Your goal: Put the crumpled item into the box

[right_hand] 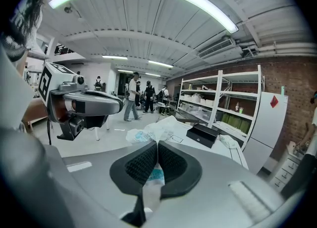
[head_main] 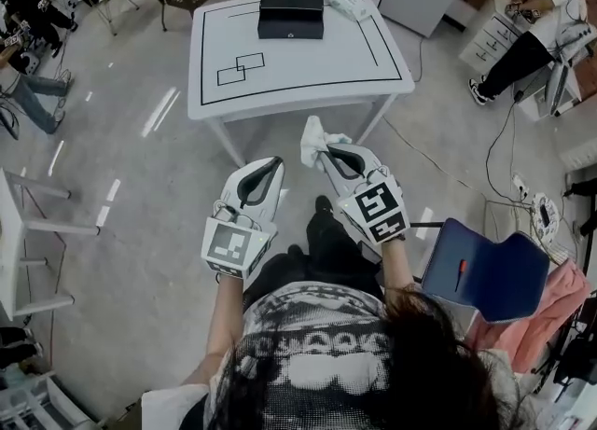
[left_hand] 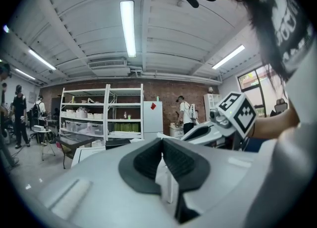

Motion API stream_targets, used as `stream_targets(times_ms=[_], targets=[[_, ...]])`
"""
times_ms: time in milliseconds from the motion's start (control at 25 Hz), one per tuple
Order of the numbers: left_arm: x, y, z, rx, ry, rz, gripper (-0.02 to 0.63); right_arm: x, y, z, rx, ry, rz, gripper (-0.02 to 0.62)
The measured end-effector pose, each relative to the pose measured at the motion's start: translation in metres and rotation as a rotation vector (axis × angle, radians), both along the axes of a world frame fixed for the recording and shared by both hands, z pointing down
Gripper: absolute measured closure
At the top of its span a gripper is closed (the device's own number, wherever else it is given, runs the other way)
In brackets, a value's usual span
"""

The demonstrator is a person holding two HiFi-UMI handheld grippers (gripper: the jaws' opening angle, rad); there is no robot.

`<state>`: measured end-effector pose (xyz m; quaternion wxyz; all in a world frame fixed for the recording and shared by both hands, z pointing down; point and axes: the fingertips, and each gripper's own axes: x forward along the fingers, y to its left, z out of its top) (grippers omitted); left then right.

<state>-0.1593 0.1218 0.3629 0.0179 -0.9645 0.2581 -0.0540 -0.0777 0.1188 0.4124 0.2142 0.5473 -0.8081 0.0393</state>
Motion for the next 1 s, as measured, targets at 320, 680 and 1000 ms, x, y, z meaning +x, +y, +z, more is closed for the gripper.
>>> stream_targets(times_ms=[320,680,1000], targets=[[0.012,-0.035,0.006,0.000,-0.011,-0.034,0.606,0.012,-0.038,0.006,0.007,-0.017,-0.033,0.581],[0.062,-0.102,0.010,-0.004,-0.018,-0.073,0.606,0.061,-0.105,0.016,-0.007,-0.019,-0.074,0.581],[0.132,-0.165,0.005,-0.017,-0.014,-0.112,0.606,0.132,-0.167,0.014,-0.015,0.003,-0.114,0.581]])
